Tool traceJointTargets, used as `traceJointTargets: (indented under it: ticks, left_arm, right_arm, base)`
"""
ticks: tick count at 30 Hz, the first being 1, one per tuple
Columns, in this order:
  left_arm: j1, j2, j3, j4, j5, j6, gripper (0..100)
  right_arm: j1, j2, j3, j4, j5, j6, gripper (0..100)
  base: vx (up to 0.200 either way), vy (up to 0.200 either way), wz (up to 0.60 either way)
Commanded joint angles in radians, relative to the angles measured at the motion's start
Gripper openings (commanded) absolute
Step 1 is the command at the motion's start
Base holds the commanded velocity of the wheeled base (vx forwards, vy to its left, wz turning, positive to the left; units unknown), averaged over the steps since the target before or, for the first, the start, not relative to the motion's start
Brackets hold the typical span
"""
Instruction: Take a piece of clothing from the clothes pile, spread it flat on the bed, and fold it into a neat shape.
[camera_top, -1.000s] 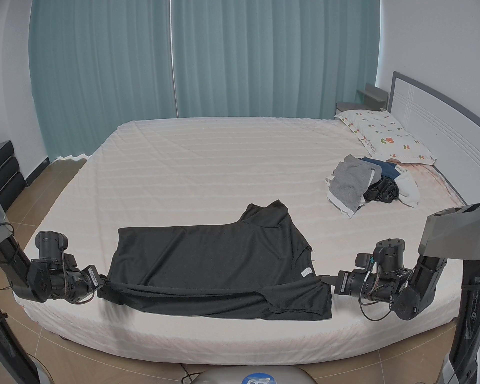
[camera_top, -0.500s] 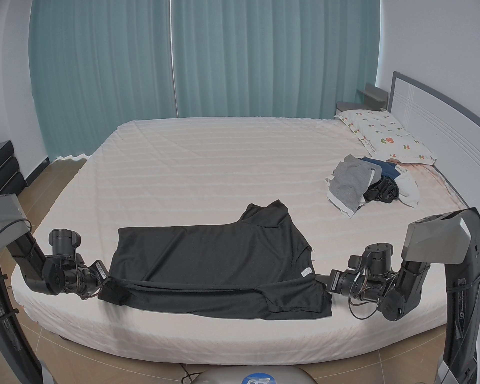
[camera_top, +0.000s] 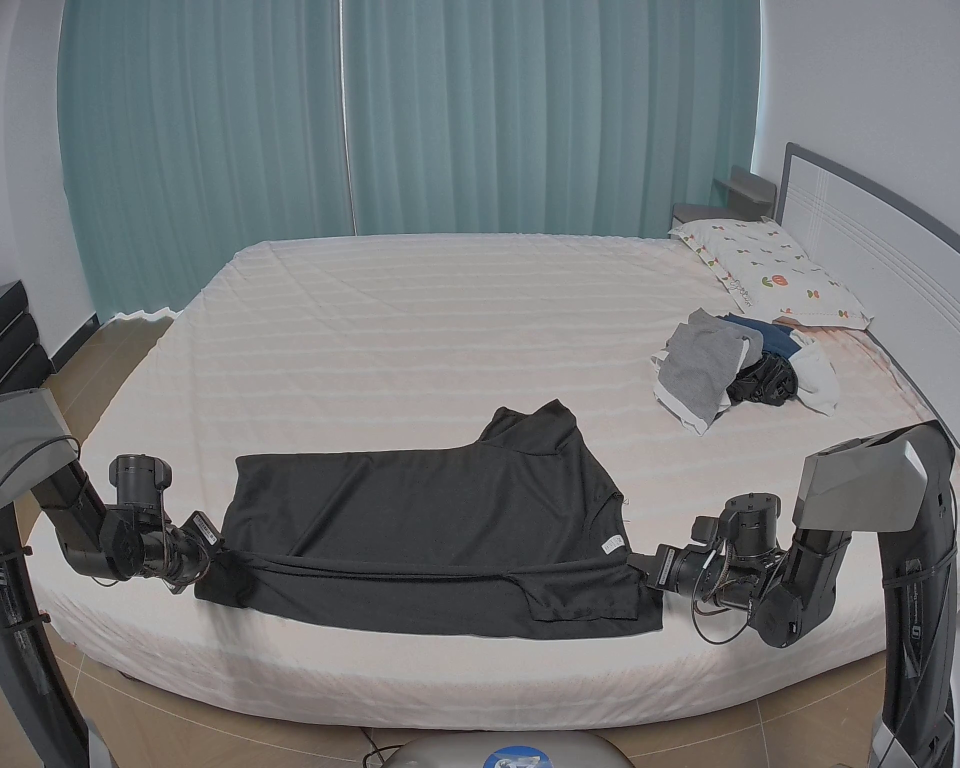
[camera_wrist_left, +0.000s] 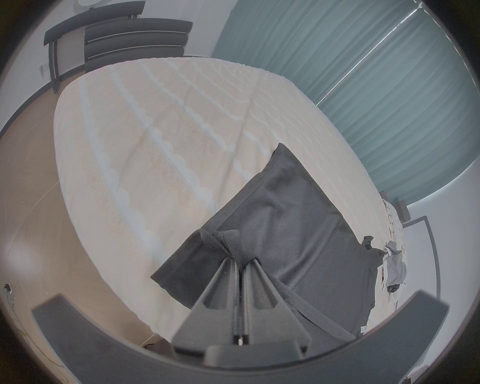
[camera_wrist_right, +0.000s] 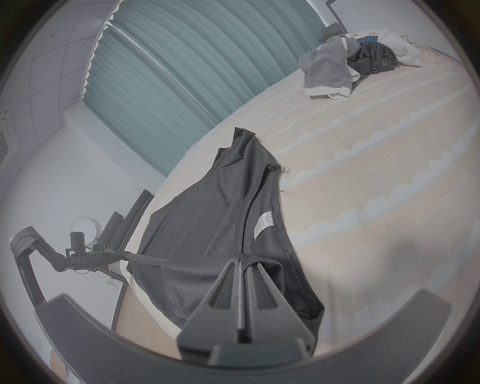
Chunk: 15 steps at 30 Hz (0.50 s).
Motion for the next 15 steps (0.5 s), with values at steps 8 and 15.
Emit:
traceJointTargets:
  ticks: [8,15]
  left_arm:
    - [-0.001,0.062,-0.035,-0.001,-0.011,-0.003,100]
    - [0.002,0.071,-0.056,-0.001,-0.011,-0.029,100]
  right_arm:
    - [0.003,0.021,0.006,-0.019,0.000,0.001,100]
    - [-0.002,-0.009,0.047,-0.077,-0.010,0.091,100]
  base:
    - [0.000,0.000,0.00]
    - [0.000,0.000,0.00]
